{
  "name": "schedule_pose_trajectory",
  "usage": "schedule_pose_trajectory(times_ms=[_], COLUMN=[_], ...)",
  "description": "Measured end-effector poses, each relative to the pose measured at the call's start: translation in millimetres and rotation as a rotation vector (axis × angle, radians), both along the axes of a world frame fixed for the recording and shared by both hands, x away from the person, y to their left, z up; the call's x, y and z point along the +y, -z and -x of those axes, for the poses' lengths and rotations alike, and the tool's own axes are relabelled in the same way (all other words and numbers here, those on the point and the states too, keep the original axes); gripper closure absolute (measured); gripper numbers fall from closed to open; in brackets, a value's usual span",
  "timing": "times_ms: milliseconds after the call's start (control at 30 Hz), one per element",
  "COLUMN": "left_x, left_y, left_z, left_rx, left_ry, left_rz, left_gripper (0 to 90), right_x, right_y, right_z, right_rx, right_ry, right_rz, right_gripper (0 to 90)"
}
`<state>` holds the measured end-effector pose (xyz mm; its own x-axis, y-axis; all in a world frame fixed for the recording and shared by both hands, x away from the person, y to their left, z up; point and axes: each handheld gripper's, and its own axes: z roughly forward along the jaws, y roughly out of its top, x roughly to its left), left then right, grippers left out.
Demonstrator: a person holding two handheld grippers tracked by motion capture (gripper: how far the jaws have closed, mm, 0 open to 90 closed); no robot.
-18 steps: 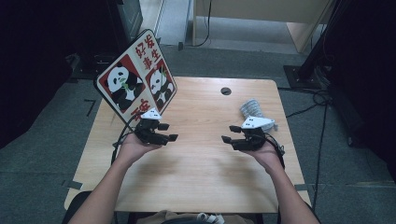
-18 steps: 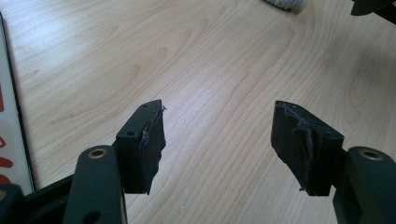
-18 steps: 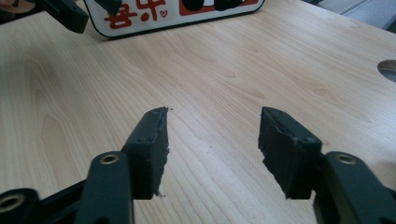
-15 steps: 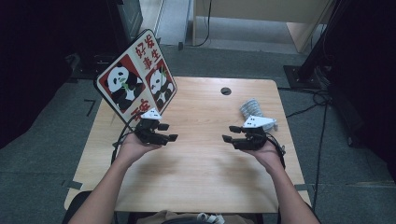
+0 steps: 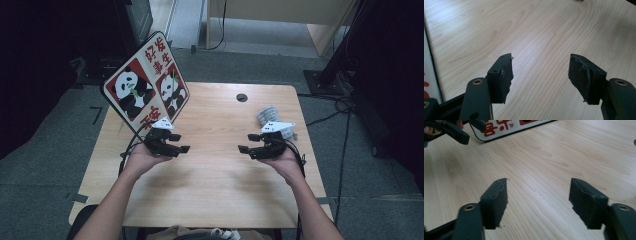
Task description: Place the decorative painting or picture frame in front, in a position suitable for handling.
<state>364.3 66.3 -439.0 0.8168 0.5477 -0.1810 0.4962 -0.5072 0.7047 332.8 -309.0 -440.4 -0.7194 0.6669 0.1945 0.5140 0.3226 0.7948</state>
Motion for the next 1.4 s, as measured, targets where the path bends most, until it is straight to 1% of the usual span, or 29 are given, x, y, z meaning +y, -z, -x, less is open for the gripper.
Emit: schedule_pose_trajectory(times_ms=[33,67,100,133,167,200,233,333,400,433,500,533,700,833,900,967,1100,1200,1400], left_x=[0.6,1.0,1.4,1.9,2.9,3.8,4.6,8.2,10.6,11.9,14.1,16.1,25.4,33.4,37.0,41.7,49.4,54.3,63.3], left_y=[-0.6,-1.0,-1.6,-2.2,-3.1,-4.0,-5.0,-7.5,-9.4,-10.2,-11.7,-12.9,-17.3,-19.5,-20.6,-21.7,-23.1,-23.8,-26.3], left_z=[0.0,0.0,0.2,0.3,0.2,0.4,0.9,1.8,2.8,3.2,3.8,4.0,5.6,6.3,6.7,7.3,8.7,10.4,16.6], left_rx=[0.0,0.001,0.001,0.002,0.002,0.0,-0.002,-0.008,-0.011,-0.012,-0.014,-0.013,-0.015,-0.011,-0.014,-0.016,-0.013,-0.01,-0.009], left_ry=[0.002,0.003,-0.002,-0.004,-0.002,0.0,-0.003,-0.003,-0.005,-0.006,-0.007,-0.004,-0.008,-0.019,-0.023,-0.031,-0.038,-0.047,-0.064], left_rz=[-0.001,0.0,0.005,0.005,0.004,0.008,0.004,-0.001,0.004,0.008,0.01,0.011,0.019,0.023,0.028,0.036,0.041,0.042,0.047], left_gripper=[35.6,35.6,35.2,35.2,35.0,34.8,34.5,34.1,34.0,33.9,33.9,33.9,34.0,34.0,34.0,34.0,33.9,34.0,34.3], right_x=[0.2,0.2,2.0,2.0,3.0,4.0,5.4,6.5,6.9,6.1,6.0,6.0,7.1,7.0,6.6,5.8,3.4,1.3,-2.1], right_y=[1.4,1.4,2.4,2.4,2.5,2.3,1.8,2.8,4.0,5.5,6.2,6.4,7.5,7.7,8.6,9.8,8.9,6.5,6.1], right_z=[-1.6,-1.6,-1.6,-1.6,-1.8,-1.6,-0.6,-0.4,-0.2,-1.7,-2.2,-2.4,-3.0,-2.5,-3.0,-3.7,-4.5,-5.9,-10.8], right_rx=[0.003,0.003,-0.005,-0.005,-0.005,-0.014,-0.019,-0.012,-0.008,0.005,0.011,0.027,0.021,0.01,0.016,0.023,0.024,0.01,0.013], right_ry=[-0.003,-0.003,0.017,0.017,0.024,0.02,-0.005,-0.013,-0.016,-0.022,-0.025,-0.024,-0.033,-0.025,-0.014,-0.013,-0.003,0.004,0.023], right_rz=[-0.013,-0.013,0.008,0.008,0.023,0.042,0.052,0.062,0.076,0.075,0.072,0.074,0.085,0.103,0.125,0.134,0.13,0.123,0.135], right_gripper=[20.6,20.6,18.7,18.7,18.6,18.4,20.4,21.4,22.7,23.7,24.2,24.7,25.9,26.8,27.7,28.8,29.1,29.3,30.2])
